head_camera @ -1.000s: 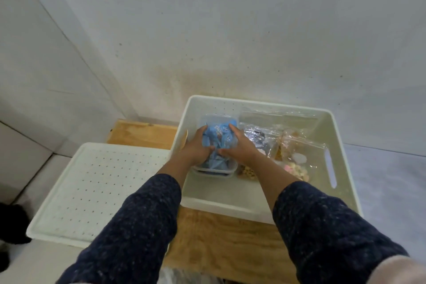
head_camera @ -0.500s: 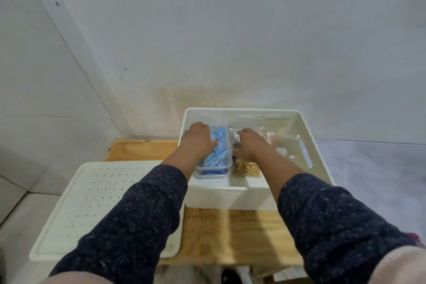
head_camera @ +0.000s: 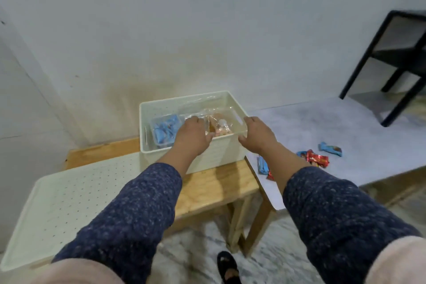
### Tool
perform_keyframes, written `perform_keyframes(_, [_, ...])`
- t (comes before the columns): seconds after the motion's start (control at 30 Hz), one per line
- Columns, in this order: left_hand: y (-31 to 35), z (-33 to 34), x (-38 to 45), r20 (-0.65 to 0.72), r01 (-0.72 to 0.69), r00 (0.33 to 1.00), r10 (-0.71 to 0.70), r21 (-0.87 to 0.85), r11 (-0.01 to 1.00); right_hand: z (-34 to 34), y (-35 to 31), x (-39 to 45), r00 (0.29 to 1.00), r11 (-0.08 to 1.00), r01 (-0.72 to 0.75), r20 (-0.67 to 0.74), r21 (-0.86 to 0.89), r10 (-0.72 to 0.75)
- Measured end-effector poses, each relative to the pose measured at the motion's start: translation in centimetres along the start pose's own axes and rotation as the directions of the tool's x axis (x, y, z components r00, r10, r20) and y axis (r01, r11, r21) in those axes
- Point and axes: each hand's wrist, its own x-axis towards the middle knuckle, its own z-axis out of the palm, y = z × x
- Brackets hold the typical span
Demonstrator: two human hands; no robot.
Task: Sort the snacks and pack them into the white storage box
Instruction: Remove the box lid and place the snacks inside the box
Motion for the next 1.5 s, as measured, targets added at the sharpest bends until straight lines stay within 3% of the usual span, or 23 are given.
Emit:
perform_keyframes(0.3, [9.7,6.7,-3.3,0.124,-0.166,0.978,0.169,-0.037,0.985,0.5,11.0,-8.3,0.957,0.958,-0.275,-0.067,0.081,0.281])
perform_keyframes(0.53, [15.5,13.7,-3.7,0.07,-0.218,0.969,0.239,-0.223,0.95,3.5,20.0,-10.8,0.923,0.92,-0.372,-0.06,0.12,0.381])
perform_keyframes(0.67, [18.3,18.7,-2.9,0.081,-0.164,0.98,0.182,-0.191,0.968,5.8,25.0,-10.4,0.956,0.959,-0.276,-0.088,0.057,0.281])
perform_keyframes(0.83, [20.8,24.8,-1.4,0.113,0.05,0.993,-0.022,-0.251,0.967,8.4,30.8,-7.6,0.99,0.989,-0.141,-0.009,-0.038,0.14])
perform_keyframes(0.93, [21.7,27.1,0.2,0.027,0.046,0.999,-0.041,-0.208,0.977,9.3,34.0,-5.0,0.997,0.997,-0.078,0.017,-0.018,0.079])
perform_keyframes(1.07, [22.5,28.5,2.9,0.042,0.025,0.999,-0.017,-0.198,0.98,10.3,36.0,-1.1,0.996,0.999,0.018,0.085,0.028,-0.02])
perform_keyframes(1.23, [22.7,30.4,5.7,-0.197,-0.147,0.975,0.104,-0.22,0.964,11.3,36.6,3.6,0.99,0.992,0.11,0.082,0.067,-0.116])
perform_keyframes(1.33, [23.2,31.2,6.5,-0.32,-0.154,0.944,0.082,-0.207,0.966,11.4,36.6,5.3,0.993,0.993,0.12,0.005,0.023,-0.12])
perform_keyframes(1.4, [23.6,31.4,6.6,-0.325,-0.118,0.944,0.047,-0.203,0.972,11.3,36.8,5.6,0.984,0.987,0.163,-0.071,0.013,-0.162])
perform_keyframes(1.5, [24.5,30.9,6.8,-0.301,-0.107,0.953,0.036,-0.224,0.969,11.0,37.5,5.9,0.985,0.985,0.17,-0.015,-0.002,-0.17])
